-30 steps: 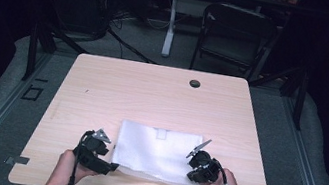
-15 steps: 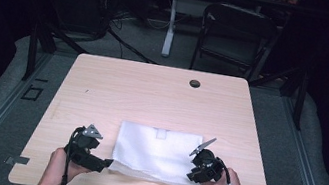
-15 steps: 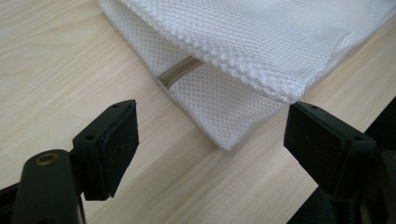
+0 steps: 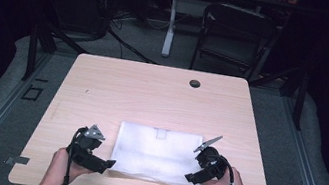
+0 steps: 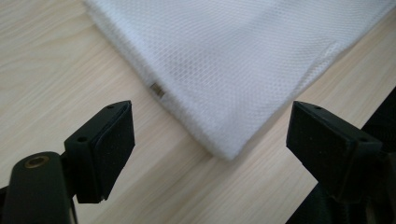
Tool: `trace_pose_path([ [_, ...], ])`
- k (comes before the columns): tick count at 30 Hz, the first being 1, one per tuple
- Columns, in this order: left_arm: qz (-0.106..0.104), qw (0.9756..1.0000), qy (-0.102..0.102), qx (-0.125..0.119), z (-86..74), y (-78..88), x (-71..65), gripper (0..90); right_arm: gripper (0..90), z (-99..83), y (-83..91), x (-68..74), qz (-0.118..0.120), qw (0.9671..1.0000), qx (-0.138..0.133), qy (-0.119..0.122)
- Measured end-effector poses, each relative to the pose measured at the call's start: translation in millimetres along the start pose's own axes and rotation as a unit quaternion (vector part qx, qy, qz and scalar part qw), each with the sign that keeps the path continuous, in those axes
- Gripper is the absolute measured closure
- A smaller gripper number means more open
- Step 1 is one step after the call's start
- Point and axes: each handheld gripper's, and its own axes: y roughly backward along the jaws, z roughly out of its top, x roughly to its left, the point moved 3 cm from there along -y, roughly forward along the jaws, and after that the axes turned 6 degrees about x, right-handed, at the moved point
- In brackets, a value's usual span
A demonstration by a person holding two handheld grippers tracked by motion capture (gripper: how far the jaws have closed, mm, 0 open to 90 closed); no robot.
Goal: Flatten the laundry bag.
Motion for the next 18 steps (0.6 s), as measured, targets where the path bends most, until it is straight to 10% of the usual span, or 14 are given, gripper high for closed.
trace_pose_path([
  [13, -0.038, 0.9954, -0.081, 0.035, 37.1, -46.3, -40.7, 12.0, 10.4, 0.9, 1.7, 0.2, 0.015, 0.9999, -0.002, -0.006],
  [18, -0.05, 0.9888, -0.127, 0.06, 50.0, -68.8, -60.0, 21.0, 12.6, 0.8, 1.4, 0.1, 0.011, 0.9999, -0.006, -0.002],
])
